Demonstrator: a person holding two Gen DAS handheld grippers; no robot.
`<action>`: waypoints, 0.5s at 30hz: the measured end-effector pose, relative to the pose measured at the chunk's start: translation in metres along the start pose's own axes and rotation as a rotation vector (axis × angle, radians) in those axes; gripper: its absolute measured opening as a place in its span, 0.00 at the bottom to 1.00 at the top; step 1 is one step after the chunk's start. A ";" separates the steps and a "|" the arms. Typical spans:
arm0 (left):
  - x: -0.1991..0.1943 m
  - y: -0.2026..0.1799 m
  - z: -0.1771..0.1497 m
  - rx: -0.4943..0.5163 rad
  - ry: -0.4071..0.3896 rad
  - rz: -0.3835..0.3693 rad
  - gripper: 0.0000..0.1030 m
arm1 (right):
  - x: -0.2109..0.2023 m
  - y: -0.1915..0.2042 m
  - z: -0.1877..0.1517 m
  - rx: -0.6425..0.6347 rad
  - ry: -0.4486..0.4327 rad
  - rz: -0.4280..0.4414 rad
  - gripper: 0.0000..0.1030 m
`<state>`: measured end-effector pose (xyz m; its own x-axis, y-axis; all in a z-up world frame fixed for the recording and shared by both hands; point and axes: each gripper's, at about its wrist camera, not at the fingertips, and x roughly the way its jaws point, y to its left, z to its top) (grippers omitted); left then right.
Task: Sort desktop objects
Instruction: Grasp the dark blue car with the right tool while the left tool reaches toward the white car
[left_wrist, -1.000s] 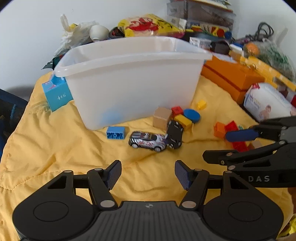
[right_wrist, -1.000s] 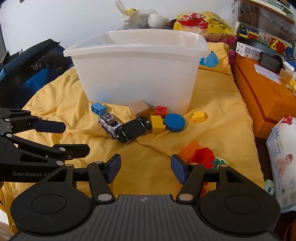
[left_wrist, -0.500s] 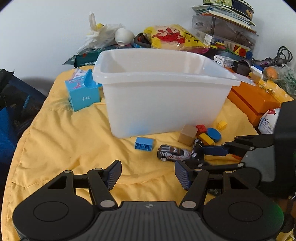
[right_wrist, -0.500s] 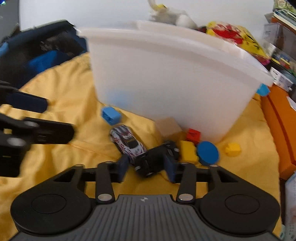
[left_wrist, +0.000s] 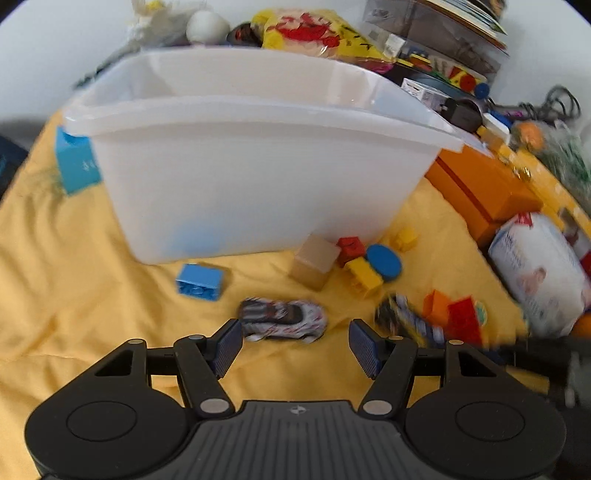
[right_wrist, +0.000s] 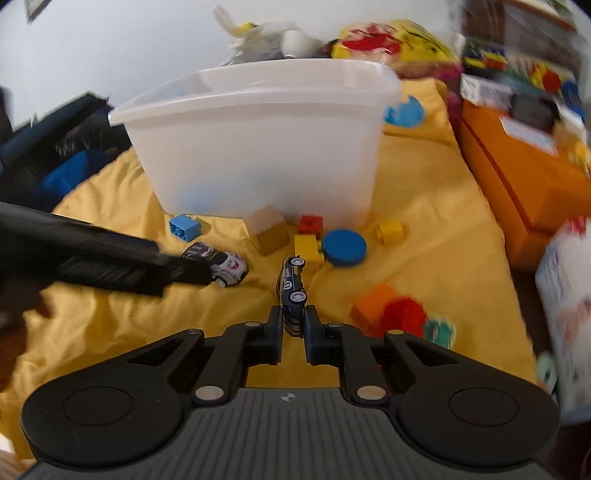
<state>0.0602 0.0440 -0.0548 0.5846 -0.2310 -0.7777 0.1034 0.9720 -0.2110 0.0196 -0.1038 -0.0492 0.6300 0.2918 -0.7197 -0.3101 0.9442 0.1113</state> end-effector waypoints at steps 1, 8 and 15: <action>0.005 -0.001 0.002 -0.021 0.014 -0.008 0.65 | -0.003 -0.003 -0.002 0.033 0.006 0.010 0.13; 0.024 -0.007 0.013 -0.038 0.024 0.070 0.55 | -0.012 -0.009 -0.015 0.101 0.017 0.038 0.13; 0.016 0.020 0.009 -0.060 0.041 0.035 0.21 | -0.017 -0.006 -0.017 0.059 0.004 0.032 0.13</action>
<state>0.0789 0.0603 -0.0658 0.5532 -0.1995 -0.8088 0.0344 0.9756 -0.2171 -0.0012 -0.1166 -0.0495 0.6177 0.3218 -0.7176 -0.2874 0.9417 0.1750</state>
